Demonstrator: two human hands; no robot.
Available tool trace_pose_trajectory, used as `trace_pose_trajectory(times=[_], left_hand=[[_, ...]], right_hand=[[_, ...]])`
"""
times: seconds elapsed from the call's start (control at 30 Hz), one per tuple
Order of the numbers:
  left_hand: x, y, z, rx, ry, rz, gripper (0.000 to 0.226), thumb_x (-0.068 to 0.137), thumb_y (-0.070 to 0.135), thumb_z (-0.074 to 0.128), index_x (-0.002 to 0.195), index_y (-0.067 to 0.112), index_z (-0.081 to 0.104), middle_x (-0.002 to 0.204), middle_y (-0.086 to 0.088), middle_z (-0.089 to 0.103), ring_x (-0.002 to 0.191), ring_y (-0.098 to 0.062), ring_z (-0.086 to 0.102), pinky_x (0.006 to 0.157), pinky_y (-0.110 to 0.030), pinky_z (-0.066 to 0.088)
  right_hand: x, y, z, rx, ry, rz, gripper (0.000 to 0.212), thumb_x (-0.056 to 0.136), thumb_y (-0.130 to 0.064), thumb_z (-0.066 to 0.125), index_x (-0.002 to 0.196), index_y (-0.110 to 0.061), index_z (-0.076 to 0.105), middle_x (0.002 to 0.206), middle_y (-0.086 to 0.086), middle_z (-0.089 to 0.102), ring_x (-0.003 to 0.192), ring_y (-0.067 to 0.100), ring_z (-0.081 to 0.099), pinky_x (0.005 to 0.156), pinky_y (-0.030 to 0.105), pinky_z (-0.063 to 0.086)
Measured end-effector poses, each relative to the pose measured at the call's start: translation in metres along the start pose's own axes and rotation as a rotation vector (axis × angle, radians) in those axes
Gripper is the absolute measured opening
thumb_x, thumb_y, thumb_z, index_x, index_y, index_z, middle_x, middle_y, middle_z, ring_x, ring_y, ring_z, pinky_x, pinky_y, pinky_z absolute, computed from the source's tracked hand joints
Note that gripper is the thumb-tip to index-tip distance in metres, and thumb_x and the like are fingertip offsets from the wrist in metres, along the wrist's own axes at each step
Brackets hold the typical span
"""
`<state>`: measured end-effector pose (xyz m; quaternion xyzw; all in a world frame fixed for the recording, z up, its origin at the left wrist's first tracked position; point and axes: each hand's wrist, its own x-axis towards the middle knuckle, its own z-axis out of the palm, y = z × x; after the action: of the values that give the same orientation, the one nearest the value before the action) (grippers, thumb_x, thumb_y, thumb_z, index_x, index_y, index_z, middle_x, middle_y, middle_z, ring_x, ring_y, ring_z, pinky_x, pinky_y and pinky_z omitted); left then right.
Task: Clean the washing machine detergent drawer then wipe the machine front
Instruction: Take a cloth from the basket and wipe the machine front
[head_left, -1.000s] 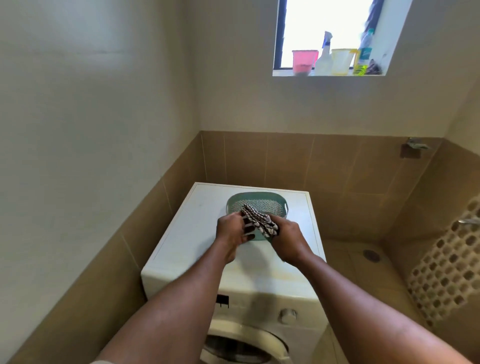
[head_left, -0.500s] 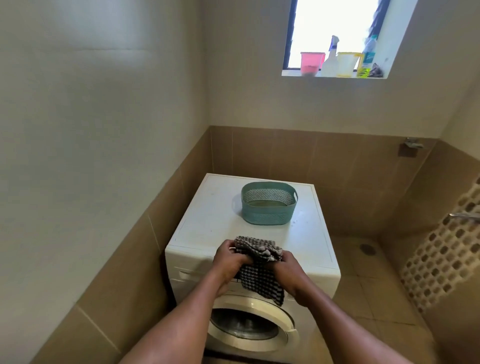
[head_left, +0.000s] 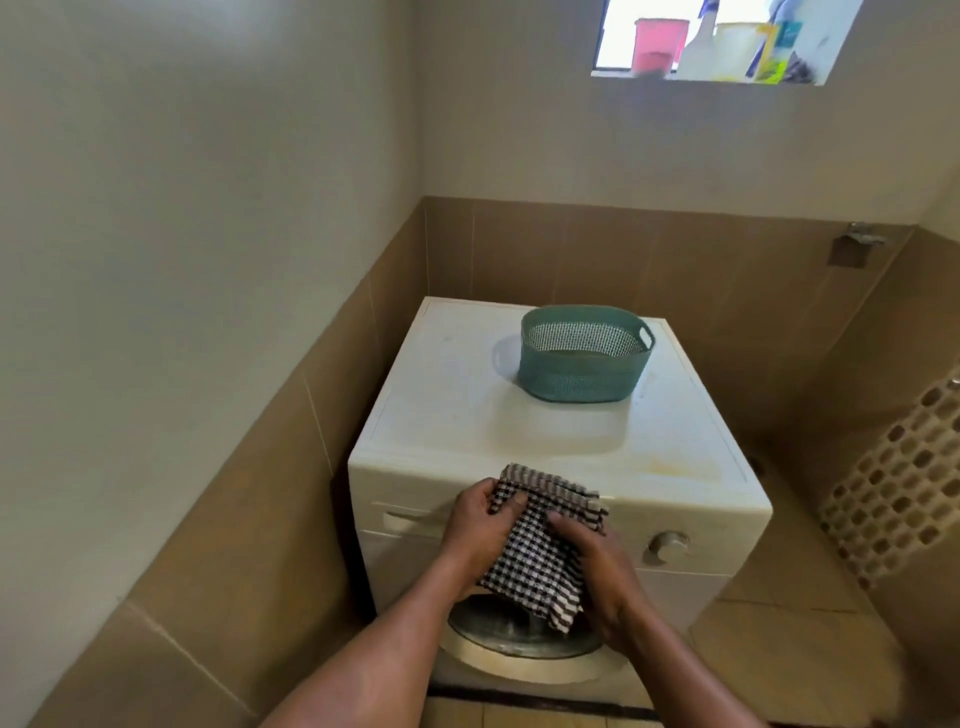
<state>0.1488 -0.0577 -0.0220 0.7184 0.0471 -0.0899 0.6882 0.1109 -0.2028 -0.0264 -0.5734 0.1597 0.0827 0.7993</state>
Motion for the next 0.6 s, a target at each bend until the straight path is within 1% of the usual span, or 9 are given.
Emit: trace_pose_trajectory(times=[0.07,0.13,0.23,0.33,0.4,0.43,0.47,0.53,0.6], left_hand=[[0.010,-0.024,0.006,0.024,0.009,0.064,0.018,0.097,0.025,0.062,0.110,0.013,0.068,0.105,-0.003,0.075,0.099,-0.020,0.071,0.092,-0.047,0.057],[0.019,-0.055,0.012,0.017,0.012,0.111,0.023,0.097,0.028,0.061,0.113,0.013,0.068,0.106,-0.003,0.075,0.099,-0.020,0.072,0.091,-0.049,0.057],[0.031,-0.091,0.015,0.020,-0.033,0.204,0.023,0.096,0.028,0.062,0.110,0.011,0.070,0.104,-0.005,0.076,0.097,-0.024,0.072,0.089,-0.050,0.058],[0.038,-0.120,0.012,0.065,-0.112,0.366,0.023,0.095,0.026,0.064,0.108,0.008,0.070,0.103,-0.008,0.076,0.097,-0.025,0.072,0.087,-0.046,0.059],[0.042,-0.134,0.009,0.110,-0.143,0.469,0.022,0.096,0.023,0.063,0.108,0.006,0.069,0.101,-0.009,0.075,0.094,-0.025,0.072,0.082,-0.041,0.060],[0.042,-0.143,0.007,0.130,-0.149,0.520,0.021,0.096,0.022,0.063,0.108,0.005,0.068,0.101,-0.009,0.075,0.093,-0.023,0.072,0.079,-0.038,0.061],[0.042,-0.153,0.006,0.143,-0.149,0.570,0.021,0.097,0.022,0.062,0.108,0.005,0.067,0.100,-0.008,0.074,0.092,-0.022,0.072,0.077,-0.035,0.061],[0.045,-0.173,0.003,0.156,-0.117,0.654,0.019,0.098,0.023,0.059,0.110,0.009,0.066,0.102,-0.005,0.073,0.092,-0.017,0.071,0.075,-0.031,0.060],[0.047,-0.192,0.001,0.155,-0.067,0.688,0.018,0.100,0.024,0.056,0.111,0.013,0.065,0.103,-0.004,0.073,0.093,-0.016,0.071,0.078,-0.035,0.061]], right_hand=[[0.016,0.023,-0.006,0.067,0.001,-0.062,0.038,0.089,-0.019,0.069,0.123,-0.005,0.062,0.114,0.022,0.071,0.104,0.042,0.069,0.092,0.063,0.052],[0.030,0.051,-0.018,0.132,-0.018,-0.120,0.041,0.088,-0.020,0.070,0.126,-0.005,0.061,0.119,0.023,0.068,0.108,0.042,0.067,0.094,0.062,0.051],[0.050,0.087,-0.041,0.203,-0.141,-0.180,0.046,0.086,-0.017,0.068,0.129,-0.003,0.060,0.128,0.026,0.062,0.117,0.043,0.061,0.100,0.060,0.048],[0.065,0.116,-0.070,0.239,-0.292,-0.223,0.046,0.086,-0.012,0.062,0.130,-0.002,0.059,0.130,0.025,0.061,0.118,0.039,0.060,0.100,0.052,0.049],[0.074,0.128,-0.082,0.165,-0.345,-0.280,0.051,0.084,-0.007,0.065,0.134,-0.003,0.054,0.133,0.025,0.058,0.122,0.042,0.056,0.102,0.056,0.047],[0.077,0.136,-0.085,0.113,-0.338,-0.319,0.053,0.082,-0.003,0.069,0.133,-0.004,0.054,0.132,0.024,0.059,0.121,0.043,0.057,0.099,0.055,0.049],[0.081,0.145,-0.088,0.051,-0.304,-0.373,0.051,0.080,-0.001,0.072,0.129,-0.005,0.056,0.128,0.021,0.063,0.118,0.041,0.060,0.094,0.052,0.053],[0.084,0.159,-0.087,-0.101,-0.179,-0.525,0.046,0.077,0.000,0.076,0.118,-0.009,0.060,0.116,0.014,0.069,0.110,0.036,0.066,0.084,0.043,0.058],[0.084,0.171,-0.083,-0.234,-0.040,-0.688,0.045,0.076,-0.003,0.079,0.115,-0.013,0.058,0.110,0.009,0.072,0.102,0.029,0.071,0.080,0.040,0.060]])
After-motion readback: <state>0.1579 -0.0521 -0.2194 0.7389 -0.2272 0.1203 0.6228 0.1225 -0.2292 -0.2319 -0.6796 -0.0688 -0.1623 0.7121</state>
